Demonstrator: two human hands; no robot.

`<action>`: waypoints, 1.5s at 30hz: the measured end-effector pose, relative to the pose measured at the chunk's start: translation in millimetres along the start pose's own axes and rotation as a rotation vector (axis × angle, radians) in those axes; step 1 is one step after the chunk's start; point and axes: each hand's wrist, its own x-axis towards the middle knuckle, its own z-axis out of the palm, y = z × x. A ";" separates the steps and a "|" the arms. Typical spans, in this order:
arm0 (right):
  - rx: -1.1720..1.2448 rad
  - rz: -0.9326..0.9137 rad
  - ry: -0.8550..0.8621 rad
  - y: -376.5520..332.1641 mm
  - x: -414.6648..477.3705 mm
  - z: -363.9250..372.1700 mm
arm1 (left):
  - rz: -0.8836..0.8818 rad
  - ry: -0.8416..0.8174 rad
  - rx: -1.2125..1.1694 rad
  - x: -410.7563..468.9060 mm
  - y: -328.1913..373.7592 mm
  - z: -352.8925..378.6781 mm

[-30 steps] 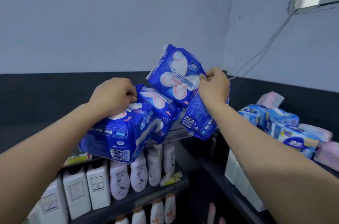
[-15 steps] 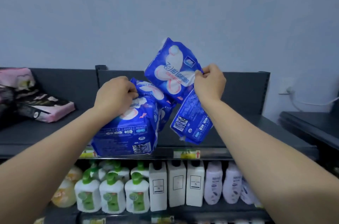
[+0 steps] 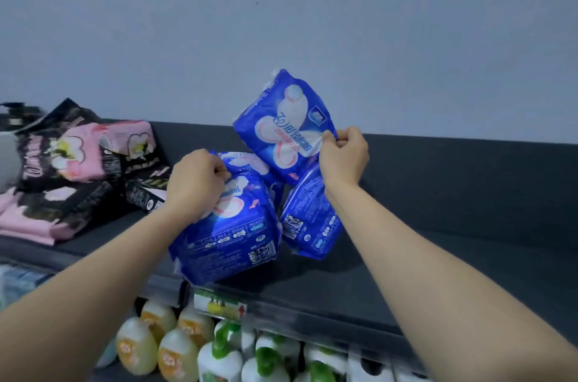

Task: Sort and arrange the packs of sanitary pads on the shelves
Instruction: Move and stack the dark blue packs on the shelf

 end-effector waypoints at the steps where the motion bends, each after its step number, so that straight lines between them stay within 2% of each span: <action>1: 0.038 0.034 0.007 9.0 3.5 10.9 | -0.005 0.000 0.026 6.6 -7.9 5.8; 3: 0.087 0.119 -0.011 34.2 9.2 34.1 | -0.008 -0.004 0.073 20.9 -26.2 19.3; 6: 0.051 0.216 -0.126 70.2 10.3 61.1 | 0.000 -0.078 0.154 33.0 -54.4 42.4; 10: -0.069 0.211 -0.329 75.1 13.9 92.8 | 0.020 -0.156 0.205 44.5 -87.7 67.3; 16: -0.135 0.183 -0.500 78.0 10.6 122.4 | 0.124 -0.139 0.333 68.6 -121.0 75.4; 20: -0.250 0.166 -0.584 77.1 12.4 124.0 | 0.167 -0.215 0.227 75.4 -135.4 78.6; 23: -0.565 0.076 -0.676 68.8 9.4 123.1 | 0.119 -0.249 0.006 76.4 -141.2 76.7; 26: -0.871 0.020 -0.830 53.9 4.1 127.2 | -0.025 -0.166 -0.207 79.9 -140.2 67.9; 28: -0.993 -0.021 -0.896 45.7 -0.9 131.4 | -0.060 -0.131 -0.329 78.0 -134.5 59.9; 31: -1.050 -0.056 -0.962 40.6 -5.0 133.1 | 0.053 -0.078 -0.524 71.9 -121.4 48.0; 34: -1.002 -0.051 -1.025 37.9 -7.3 124.1 | 0.269 -0.203 -0.348 80.2 -111.6 44.0; 36: -1.041 -0.058 -0.998 35.8 -4.2 113.1 | 0.247 -0.214 -0.249 89.3 -107.0 44.0; 40: -1.369 -0.073 -0.818 27.1 1.3 90.5 | 0.201 0.001 -0.104 92.6 -98.9 46.9; 43: -1.417 -0.080 -0.733 30.1 -6.3 88.6 | 0.107 0.085 -0.198 94.2 -87.6 41.1; 45: -1.338 -0.196 -0.645 36.8 -12.6 91.7 | -0.033 0.110 -0.334 104.0 -83.1 31.6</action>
